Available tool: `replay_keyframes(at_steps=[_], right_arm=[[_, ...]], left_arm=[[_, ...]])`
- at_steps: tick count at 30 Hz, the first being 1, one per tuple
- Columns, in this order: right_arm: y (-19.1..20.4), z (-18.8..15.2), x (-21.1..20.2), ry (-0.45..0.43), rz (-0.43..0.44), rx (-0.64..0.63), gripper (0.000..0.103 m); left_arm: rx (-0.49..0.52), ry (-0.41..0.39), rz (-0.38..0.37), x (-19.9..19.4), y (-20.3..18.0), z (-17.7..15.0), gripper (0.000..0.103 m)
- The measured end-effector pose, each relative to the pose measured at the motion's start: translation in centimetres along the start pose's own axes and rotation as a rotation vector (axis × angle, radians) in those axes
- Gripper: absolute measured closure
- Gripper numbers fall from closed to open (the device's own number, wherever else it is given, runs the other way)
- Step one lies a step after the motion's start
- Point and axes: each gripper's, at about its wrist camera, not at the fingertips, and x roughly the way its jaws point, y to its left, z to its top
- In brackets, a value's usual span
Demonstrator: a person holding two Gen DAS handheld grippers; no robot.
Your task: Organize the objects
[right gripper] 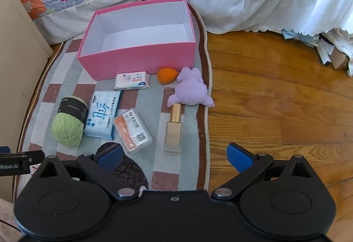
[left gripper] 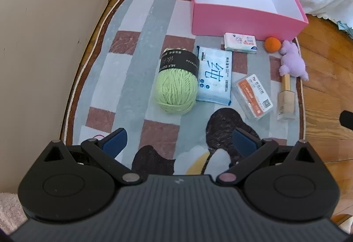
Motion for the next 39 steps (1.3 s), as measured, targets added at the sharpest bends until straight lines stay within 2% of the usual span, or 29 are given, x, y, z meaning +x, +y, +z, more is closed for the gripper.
replay_keyframes(at_steps=[28,33,39], right_arm=[[-0.45,-0.23,0.32,0.008,0.02,0.009,0.001],[-0.41,-0.23,0.38,0.01,0.018,0.007,0.001],[-0.39,-0.25,0.48,0.016,0.018,0.008,0.001]], left_arm=[[0.006,0.007,0.016,0.14,-0.24,-0.3,0.0],[0.001,0.012,-0.003,0.18,-0.23,-0.43,0.0],[0.005,0.017,0.025,0.64,-0.34,-0.5,0.0]])
